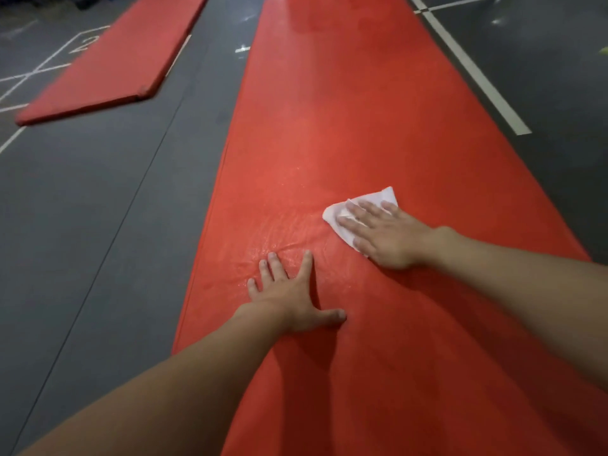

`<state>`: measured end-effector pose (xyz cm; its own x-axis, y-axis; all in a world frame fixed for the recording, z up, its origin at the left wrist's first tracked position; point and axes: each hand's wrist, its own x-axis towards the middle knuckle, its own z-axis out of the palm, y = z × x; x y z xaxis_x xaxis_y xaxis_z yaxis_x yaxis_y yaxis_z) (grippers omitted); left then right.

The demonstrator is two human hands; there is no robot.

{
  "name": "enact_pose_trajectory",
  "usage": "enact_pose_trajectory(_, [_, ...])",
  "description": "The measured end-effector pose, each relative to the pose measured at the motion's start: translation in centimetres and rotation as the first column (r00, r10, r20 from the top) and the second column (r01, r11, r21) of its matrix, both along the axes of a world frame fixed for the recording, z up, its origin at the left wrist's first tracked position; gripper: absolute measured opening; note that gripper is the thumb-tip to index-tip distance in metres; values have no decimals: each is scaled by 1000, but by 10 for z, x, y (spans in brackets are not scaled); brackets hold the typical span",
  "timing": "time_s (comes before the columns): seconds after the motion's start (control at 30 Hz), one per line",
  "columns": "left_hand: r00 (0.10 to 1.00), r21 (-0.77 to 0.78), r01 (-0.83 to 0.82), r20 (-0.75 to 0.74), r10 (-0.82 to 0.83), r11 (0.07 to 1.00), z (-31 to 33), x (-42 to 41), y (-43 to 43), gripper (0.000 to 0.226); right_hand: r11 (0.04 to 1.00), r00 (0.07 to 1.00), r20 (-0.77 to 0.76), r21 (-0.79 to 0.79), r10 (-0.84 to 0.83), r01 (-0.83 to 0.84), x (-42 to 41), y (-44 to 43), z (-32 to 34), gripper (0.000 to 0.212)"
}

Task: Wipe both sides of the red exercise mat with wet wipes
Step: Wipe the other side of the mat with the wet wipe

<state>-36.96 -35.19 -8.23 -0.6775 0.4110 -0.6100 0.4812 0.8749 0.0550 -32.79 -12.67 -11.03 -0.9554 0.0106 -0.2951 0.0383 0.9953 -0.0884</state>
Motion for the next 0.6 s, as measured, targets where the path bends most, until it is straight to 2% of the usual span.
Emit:
enact_pose_trajectory(0.07, [1000,-29,3,-20,-3,1000,-1,4,5,127,1000,999,-36,-28,6,-7,12,-12,-5,60])
enact_pose_trajectory(0.13, [999,-54,-13,-46,10,998,-1,6,11,125,987,987,-60,-62,147,-151,38,-17,-11,65])
enact_pose_trajectory(0.2, [995,-58,22,-91,-27,998,0,10,16,123,980,981,-39,-55,189,-191,44,-2,-9,63])
enact_pose_trajectory(0.3, [974,52,180,-148,-171,982,1,14,21,120,1000,1000,-7,-24,-13,12,24,16,-2,57])
enact_pose_trajectory(0.37, [963,112,229,-169,-209,967,4,11,22,113,999,998,-44,-37,-36,35,32,6,-6,58])
enact_pose_trajectory(0.43, [973,106,216,-106,-205,971,7,7,26,116,994,992,-85,-52,92,-96,58,-3,-13,64])
enact_pose_trajectory(0.5, [982,34,189,-11,-189,981,10,7,35,123,988,988,-55,-50,145,-148,67,11,-11,64])
enact_pose_trajectory(0.6, [994,-12,95,57,-95,995,11,10,49,125,998,999,0,-20,-52,52,42,30,-1,57])
